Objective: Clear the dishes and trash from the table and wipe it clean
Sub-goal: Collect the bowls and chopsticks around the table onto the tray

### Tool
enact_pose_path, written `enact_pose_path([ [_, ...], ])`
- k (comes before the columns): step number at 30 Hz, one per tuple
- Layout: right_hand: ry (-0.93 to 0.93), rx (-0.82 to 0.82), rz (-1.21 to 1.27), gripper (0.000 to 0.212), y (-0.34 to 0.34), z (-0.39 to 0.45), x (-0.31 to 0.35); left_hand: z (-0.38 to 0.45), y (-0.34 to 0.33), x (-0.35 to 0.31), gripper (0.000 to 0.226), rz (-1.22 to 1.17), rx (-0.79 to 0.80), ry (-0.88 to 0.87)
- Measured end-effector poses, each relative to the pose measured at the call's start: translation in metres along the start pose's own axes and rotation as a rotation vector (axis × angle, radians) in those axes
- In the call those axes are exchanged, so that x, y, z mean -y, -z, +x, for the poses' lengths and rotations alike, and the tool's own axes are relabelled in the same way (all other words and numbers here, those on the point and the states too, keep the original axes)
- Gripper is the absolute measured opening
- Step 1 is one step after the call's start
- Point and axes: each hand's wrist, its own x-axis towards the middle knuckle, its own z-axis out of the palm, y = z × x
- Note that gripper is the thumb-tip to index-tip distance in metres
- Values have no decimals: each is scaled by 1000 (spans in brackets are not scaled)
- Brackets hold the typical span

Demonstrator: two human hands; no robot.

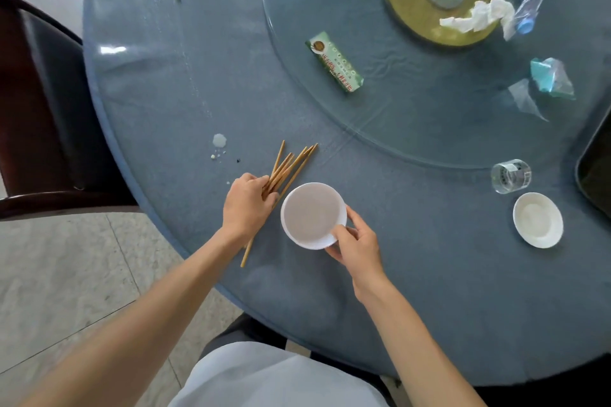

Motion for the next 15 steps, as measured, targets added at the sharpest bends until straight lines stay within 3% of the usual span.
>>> enact_pose_path([
  [4,-24,16,14,41,-5,-4,0,-4,-1,0,27,41,24,-21],
  [10,-143,146,145,50,-14,-9,1,4,1,-7,31,51,117,16],
  [15,-167,207,240,55,-12,-7,0,6,-1,-10,20,187,136,10],
])
